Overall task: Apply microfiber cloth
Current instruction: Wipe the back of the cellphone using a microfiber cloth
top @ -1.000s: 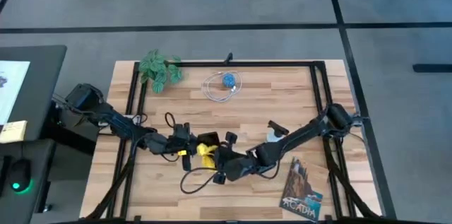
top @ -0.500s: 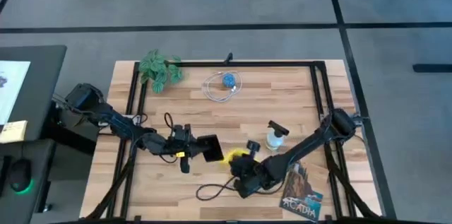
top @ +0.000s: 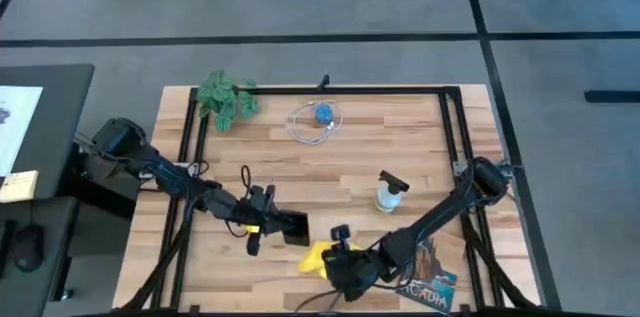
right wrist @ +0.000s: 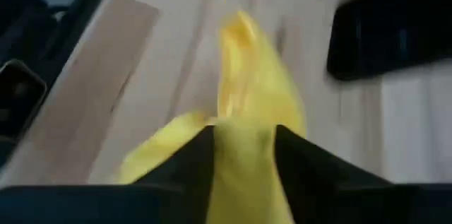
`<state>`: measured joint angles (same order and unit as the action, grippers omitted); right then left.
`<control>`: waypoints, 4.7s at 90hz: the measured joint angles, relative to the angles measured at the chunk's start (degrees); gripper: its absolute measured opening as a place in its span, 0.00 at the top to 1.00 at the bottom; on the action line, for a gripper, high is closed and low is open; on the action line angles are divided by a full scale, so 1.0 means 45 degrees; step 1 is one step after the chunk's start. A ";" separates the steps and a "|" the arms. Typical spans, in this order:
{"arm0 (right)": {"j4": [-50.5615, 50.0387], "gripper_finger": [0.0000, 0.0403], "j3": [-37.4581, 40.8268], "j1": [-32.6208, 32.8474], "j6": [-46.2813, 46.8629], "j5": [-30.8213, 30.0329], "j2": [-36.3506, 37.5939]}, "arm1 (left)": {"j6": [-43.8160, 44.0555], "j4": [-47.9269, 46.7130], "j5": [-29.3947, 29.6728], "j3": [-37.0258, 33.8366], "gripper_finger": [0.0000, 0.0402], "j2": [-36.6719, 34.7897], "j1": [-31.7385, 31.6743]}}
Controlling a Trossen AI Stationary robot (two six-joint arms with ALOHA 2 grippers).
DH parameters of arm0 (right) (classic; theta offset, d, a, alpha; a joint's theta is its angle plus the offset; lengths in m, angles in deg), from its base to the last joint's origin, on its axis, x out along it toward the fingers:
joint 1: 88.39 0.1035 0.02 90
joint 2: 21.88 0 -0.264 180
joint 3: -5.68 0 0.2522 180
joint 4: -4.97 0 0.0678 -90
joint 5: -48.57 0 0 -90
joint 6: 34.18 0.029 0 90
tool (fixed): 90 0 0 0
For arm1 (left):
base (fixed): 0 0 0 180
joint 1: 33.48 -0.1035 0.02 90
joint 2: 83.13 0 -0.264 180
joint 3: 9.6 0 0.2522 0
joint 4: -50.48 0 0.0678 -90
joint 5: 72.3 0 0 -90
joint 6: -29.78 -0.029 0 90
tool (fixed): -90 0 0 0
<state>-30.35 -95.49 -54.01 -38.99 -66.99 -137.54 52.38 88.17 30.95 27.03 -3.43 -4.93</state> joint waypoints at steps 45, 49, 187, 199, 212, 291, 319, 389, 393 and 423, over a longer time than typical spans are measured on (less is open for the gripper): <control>-0.1503 0.30 -0.2522 -0.0659 -1.5825 -0.2392 0.0024 | 0.0449 -0.0722 -0.3299 0.0000 0.97 0.0010 -0.0478; -0.1403 0.30 -0.2522 -0.0920 -1.7065 -0.2384 0.0024 | 0.0467 -0.0722 -0.3374 0.0000 0.97 0.0010 -0.0561; -0.2332 0.97 -0.2518 -0.2245 -1.6428 -0.0036 0.0019 | -0.1131 -0.2965 -0.5594 -0.0005 0.53 -0.0638 -0.3048; -0.3637 0.97 -0.2492 -0.2133 -1.3511 -0.0033 -0.0005 | -0.1908 -0.5002 -0.5226 0.0000 0.45 -0.2053 -0.3599; -0.4037 0.97 -0.2497 -0.2424 -0.9475 -0.0029 0.0000 | -0.3764 -0.5789 -0.3774 -0.0011 0.45 -0.3489 -0.3318; -0.7583 0.96 -0.4027 -0.5139 0.0104 0.3711 0.0010 | -0.4175 -1.1274 0.0200 0.4775 0.50 0.0711 -0.2654; -0.7828 0.95 -0.4027 -0.4937 0.0512 0.3706 0.0024 | -0.4722 -1.3970 0.0312 0.6876 0.82 0.2205 -0.2684; -0.3740 0.49 -0.1322 -0.2933 0.4345 0.1258 0.0049 | 0.1495 0.0411 0.1466 -0.2519 0.99 -0.2286 -0.0659; -0.2482 0.49 -0.1005 -0.2837 0.4483 0.0864 0.0049 | 0.0942 0.1717 0.1530 -0.2910 0.99 -0.2399 -0.0456; 0.4063 0.52 -0.0491 -0.2843 0.3497 -0.1389 0.0049 | -0.2665 0.4367 0.1875 -0.3390 1.00 -0.2430 0.1156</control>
<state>-12.07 -97.70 -66.81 -23.25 -73.24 -137.32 40.39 107.83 39.39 11.78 -14.37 0.27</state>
